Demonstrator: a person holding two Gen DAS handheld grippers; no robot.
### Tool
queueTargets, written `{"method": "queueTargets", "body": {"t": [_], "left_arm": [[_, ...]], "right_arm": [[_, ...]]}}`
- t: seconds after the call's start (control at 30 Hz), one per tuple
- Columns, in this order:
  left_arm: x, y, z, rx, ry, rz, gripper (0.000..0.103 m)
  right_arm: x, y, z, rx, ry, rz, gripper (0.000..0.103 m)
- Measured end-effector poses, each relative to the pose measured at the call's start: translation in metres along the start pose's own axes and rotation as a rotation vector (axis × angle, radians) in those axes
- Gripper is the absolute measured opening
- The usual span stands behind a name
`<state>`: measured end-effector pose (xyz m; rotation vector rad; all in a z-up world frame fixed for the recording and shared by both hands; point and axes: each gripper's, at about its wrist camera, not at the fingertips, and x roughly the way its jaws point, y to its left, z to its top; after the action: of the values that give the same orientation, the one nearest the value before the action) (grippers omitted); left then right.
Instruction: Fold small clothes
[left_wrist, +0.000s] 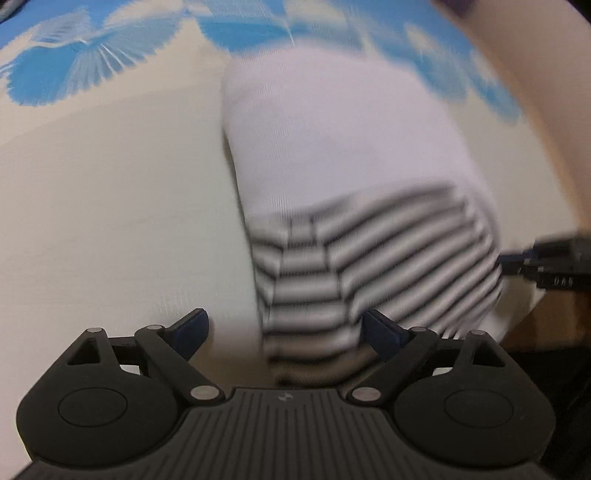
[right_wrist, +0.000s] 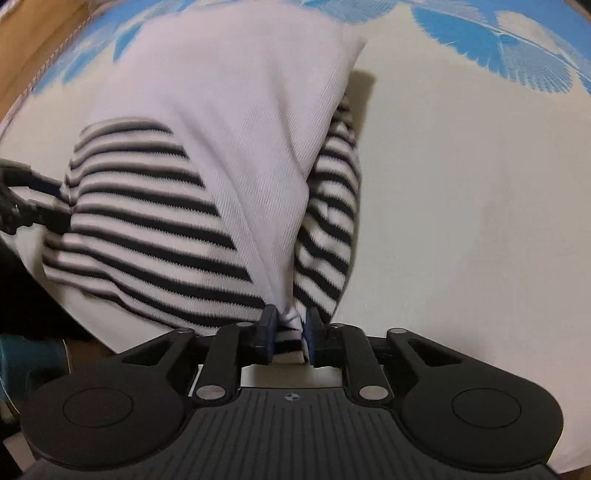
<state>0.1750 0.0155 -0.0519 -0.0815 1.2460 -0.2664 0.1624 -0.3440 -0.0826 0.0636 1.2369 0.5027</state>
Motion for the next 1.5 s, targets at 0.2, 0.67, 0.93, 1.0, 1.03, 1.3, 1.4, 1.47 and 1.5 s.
{"method": "queueTargets", "body": {"t": [0.2, 0.67, 0.93, 1.0, 1.03, 1.3, 1.4, 1.47, 1.5], "left_arm": [[-0.019, 0.044, 0.027, -0.277, -0.144, -0.139, 0.094], [0.063, 0.082, 0.067, -0.621, -0.072, -0.345, 0.092], [0.049, 0.067, 0.088, -0.524, -0.139, -0.306, 0.046], [0.028, 0.062, 0.095, -0.438, -0.197, -0.274, 0.044], [0.017, 0.064, 0.099, -0.407, -0.24, -0.263, 0.043], [-0.039, 0.118, 0.118, -0.394, -0.484, -0.096, 0.06], [-0.039, 0.132, 0.115, -0.383, -0.392, -0.089, 0.06], [-0.037, 0.132, 0.11, -0.347, -0.329, -0.083, 0.06], [-0.034, 0.129, 0.106, -0.315, -0.304, -0.074, 0.06]], "right_arm": [[-0.032, -0.037, 0.025, 0.304, -0.286, 0.107, 0.065], [0.04, -0.024, 0.06, 0.43, -0.163, 0.104, 0.049], [0.041, -0.012, 0.069, 0.461, -0.215, 0.111, 0.012], [0.039, -0.002, 0.076, 0.445, -0.241, 0.097, 0.011], [0.038, 0.002, 0.081, 0.437, -0.264, 0.104, 0.011], [0.035, 0.04, 0.126, 0.391, -0.47, 0.179, 0.009], [0.049, 0.049, 0.14, 0.37, -0.456, 0.107, 0.009], [0.056, 0.052, 0.148, 0.352, -0.451, 0.042, 0.008], [0.058, 0.052, 0.15, 0.353, -0.444, 0.025, 0.008]]}}
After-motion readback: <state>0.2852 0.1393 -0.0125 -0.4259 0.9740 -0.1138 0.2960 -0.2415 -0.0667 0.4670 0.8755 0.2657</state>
